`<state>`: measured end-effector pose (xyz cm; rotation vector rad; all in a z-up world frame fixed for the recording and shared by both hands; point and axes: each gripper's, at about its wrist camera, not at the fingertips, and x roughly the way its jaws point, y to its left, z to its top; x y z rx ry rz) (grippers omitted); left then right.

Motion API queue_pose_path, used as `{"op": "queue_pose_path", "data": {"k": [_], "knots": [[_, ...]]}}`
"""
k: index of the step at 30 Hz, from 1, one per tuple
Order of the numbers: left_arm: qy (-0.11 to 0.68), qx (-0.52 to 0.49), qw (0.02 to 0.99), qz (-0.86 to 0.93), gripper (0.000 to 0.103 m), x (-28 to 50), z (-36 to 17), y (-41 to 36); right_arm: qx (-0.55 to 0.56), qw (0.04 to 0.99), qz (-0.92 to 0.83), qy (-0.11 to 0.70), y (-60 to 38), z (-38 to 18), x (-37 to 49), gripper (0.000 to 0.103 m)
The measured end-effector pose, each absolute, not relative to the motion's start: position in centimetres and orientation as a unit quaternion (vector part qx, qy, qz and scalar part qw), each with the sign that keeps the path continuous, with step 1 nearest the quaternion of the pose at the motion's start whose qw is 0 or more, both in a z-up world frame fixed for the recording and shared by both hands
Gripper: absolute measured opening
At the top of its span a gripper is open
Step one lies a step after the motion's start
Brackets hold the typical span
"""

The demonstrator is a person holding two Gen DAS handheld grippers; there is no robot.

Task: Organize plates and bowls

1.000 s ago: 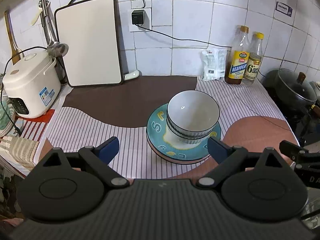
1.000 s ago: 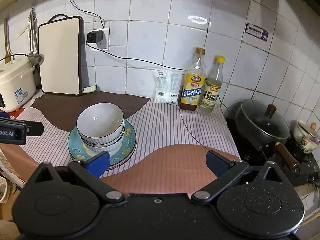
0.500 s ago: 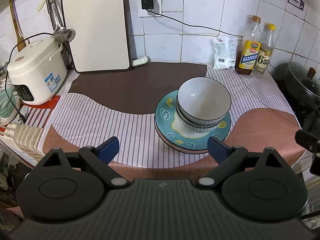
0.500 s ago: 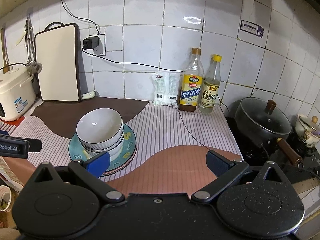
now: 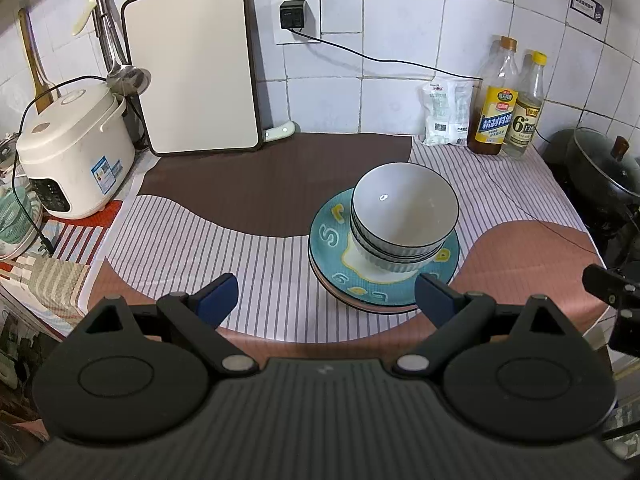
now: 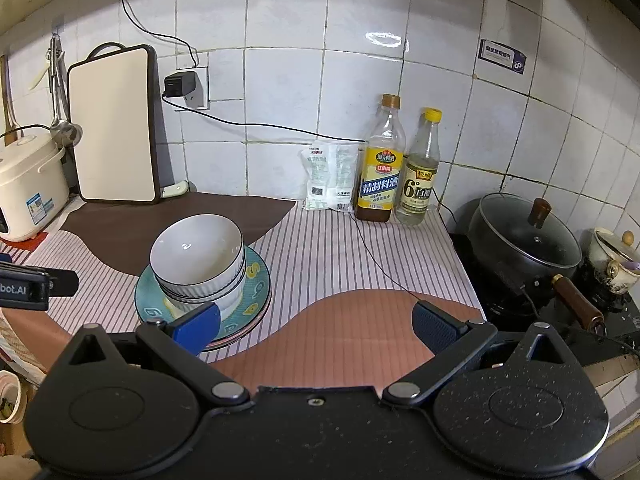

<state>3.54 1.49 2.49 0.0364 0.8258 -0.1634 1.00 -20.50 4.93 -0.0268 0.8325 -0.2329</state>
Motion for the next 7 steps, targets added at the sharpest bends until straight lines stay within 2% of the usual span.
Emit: {"op": "queue_pose_path", "data": {"k": [7], "knots": [[0.4,0.019,0.913,-0.082,0.096,3.6,2.5,1.58,-0.013,0.907,-0.114,0.405,-20.65,4.84,1.05,0.103]]}}
